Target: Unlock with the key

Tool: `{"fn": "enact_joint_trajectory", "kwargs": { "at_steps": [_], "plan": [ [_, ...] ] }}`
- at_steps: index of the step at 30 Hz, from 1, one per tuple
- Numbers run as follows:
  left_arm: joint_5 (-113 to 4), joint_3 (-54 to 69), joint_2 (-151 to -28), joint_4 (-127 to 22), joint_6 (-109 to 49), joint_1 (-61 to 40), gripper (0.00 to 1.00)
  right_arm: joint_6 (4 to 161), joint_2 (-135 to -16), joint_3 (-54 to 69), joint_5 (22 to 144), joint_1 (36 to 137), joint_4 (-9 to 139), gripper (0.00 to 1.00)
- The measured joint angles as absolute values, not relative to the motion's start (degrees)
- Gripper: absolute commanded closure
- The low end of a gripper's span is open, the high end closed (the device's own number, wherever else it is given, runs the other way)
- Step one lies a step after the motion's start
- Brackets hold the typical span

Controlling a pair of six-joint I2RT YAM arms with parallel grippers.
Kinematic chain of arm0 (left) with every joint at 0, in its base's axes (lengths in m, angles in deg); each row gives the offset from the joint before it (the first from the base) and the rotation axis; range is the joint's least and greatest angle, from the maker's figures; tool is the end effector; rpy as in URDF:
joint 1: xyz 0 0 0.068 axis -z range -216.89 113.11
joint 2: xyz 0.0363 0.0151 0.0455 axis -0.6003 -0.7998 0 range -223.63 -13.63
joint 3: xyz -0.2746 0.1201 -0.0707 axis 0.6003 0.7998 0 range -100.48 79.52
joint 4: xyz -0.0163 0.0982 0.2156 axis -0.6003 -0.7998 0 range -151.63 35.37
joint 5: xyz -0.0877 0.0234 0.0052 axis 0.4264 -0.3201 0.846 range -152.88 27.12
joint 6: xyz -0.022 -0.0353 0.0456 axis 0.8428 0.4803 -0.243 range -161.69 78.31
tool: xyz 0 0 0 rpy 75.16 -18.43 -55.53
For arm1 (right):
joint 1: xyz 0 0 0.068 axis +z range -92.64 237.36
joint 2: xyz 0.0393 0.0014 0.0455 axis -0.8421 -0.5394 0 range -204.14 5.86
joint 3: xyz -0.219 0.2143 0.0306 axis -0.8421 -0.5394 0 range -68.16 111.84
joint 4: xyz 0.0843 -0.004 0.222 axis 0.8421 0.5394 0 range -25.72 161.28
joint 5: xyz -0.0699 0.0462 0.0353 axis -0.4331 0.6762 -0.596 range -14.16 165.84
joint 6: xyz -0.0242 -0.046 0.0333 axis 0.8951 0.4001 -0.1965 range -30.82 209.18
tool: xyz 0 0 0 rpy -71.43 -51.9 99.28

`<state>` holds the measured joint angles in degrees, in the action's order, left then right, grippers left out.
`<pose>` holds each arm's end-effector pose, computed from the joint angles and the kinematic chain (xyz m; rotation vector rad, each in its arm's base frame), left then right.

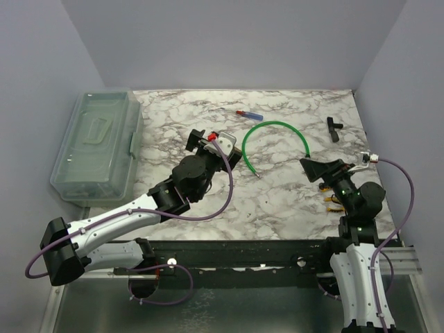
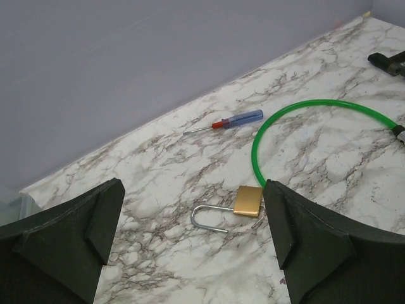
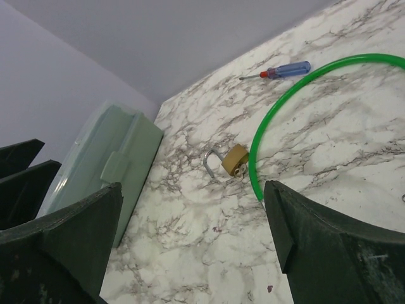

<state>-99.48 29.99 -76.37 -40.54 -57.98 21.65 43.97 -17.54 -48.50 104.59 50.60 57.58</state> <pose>0.1390 -0.1741 0.3904 0.5038 1.4755 -0.0850 0.0840 0.0126 0.2841 0.3015 1.5684 0.9080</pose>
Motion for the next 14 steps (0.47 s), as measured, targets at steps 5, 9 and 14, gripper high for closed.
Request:
{"fn": "enact_joint_trajectory", "kwargs": {
  "at_steps": [5,9,14],
  "plan": [
    [-99.5,30.5,-76.4,-40.5,-58.0,21.7,0.01,43.5,-16.4,-49.7,104.5,50.6,57.5,0.00],
    [-99.5,30.5,-76.4,-40.5,-58.0,21.7,0.01,43.0,-16.3,-50.6,104.6,50.6,57.3,0.00],
    [-99.5,30.5,-76.4,-40.5,-58.0,21.7,0.01,42.5,-16.7,-51.5,105.7,50.6,55.4,0.00]
  ]
}}
